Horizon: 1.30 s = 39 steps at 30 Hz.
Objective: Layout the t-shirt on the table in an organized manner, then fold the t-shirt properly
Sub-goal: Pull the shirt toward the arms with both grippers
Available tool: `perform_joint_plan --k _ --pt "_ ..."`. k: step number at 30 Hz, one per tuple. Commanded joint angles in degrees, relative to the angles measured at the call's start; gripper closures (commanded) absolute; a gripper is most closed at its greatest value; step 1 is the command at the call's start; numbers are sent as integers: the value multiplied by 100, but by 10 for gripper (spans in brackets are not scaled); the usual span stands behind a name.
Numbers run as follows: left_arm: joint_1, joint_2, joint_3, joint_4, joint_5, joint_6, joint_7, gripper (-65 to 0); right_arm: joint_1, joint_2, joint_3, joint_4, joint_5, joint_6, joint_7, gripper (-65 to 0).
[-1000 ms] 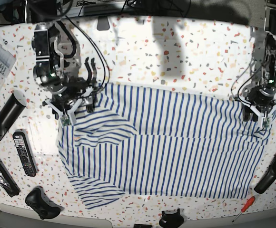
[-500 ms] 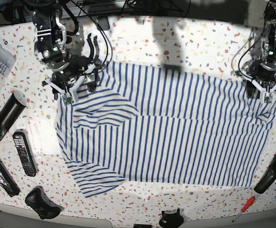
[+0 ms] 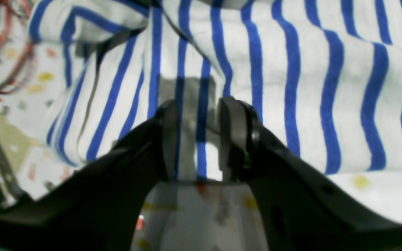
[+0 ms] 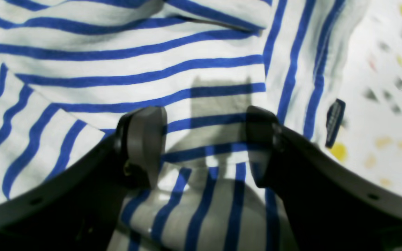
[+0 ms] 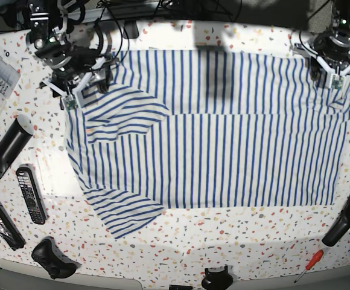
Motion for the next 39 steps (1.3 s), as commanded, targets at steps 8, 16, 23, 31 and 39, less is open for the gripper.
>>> perform_joint_plan --k 8,16,23,31,39 --pt "575 98 -20 706 13 -15 9 -190 -647 385 109 358 -131 -26 -144 -364" --pt "577 170 -20 734 28 -15 17 -190 -1016 415 192 590 -133 -26 -205 -364" --pt "577 168 -20 970 142 -15 13 -190 -1014 415 400 721 -131 -28 -225 -364" --pt "507 168 -20 1187 378 -15 -33 -190 -1012 431 514 723 -127 -31 -203 -364" --pt "374 168 -20 1071 378 -17 -249 -190 -981 431 514 1075 -127 -33 -160 -364"
